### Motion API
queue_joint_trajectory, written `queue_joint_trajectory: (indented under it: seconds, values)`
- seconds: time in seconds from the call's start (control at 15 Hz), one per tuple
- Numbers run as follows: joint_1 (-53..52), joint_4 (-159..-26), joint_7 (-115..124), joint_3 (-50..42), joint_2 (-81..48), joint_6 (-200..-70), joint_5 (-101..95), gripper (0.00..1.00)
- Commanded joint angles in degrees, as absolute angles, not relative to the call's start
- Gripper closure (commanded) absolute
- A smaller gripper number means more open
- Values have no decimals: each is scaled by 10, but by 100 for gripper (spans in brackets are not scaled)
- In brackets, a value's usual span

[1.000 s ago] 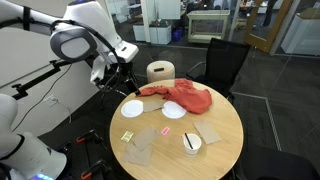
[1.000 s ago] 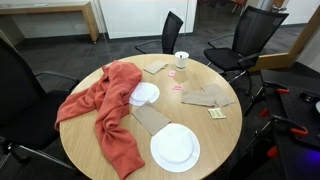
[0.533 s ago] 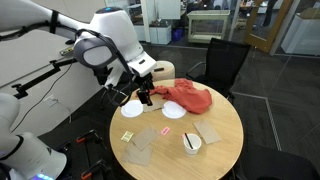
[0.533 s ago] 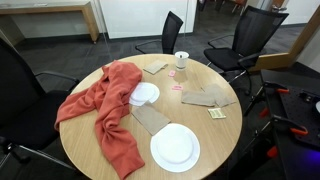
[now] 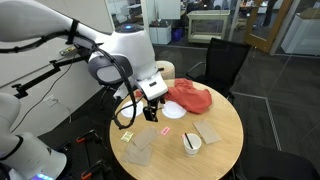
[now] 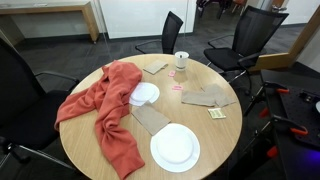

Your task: Remove the marker from the white cup and place it on the table

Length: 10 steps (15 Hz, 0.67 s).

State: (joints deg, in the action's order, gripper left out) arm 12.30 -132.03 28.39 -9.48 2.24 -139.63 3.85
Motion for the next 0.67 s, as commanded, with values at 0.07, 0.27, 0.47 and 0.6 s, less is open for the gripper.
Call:
queue_joint_trajectory:
  seconds: [0.07, 0.27, 0.47, 0.6]
  values:
    - [120, -1315, 283, -104, 14, -1395, 46, 0]
    - [120, -1313, 283, -105, 12, -1394, 47, 0]
    - [122, -1302, 297, -107, 1, -1389, 50, 0]
    - [125, -1285, 319, -111, -21, -1380, 57, 0]
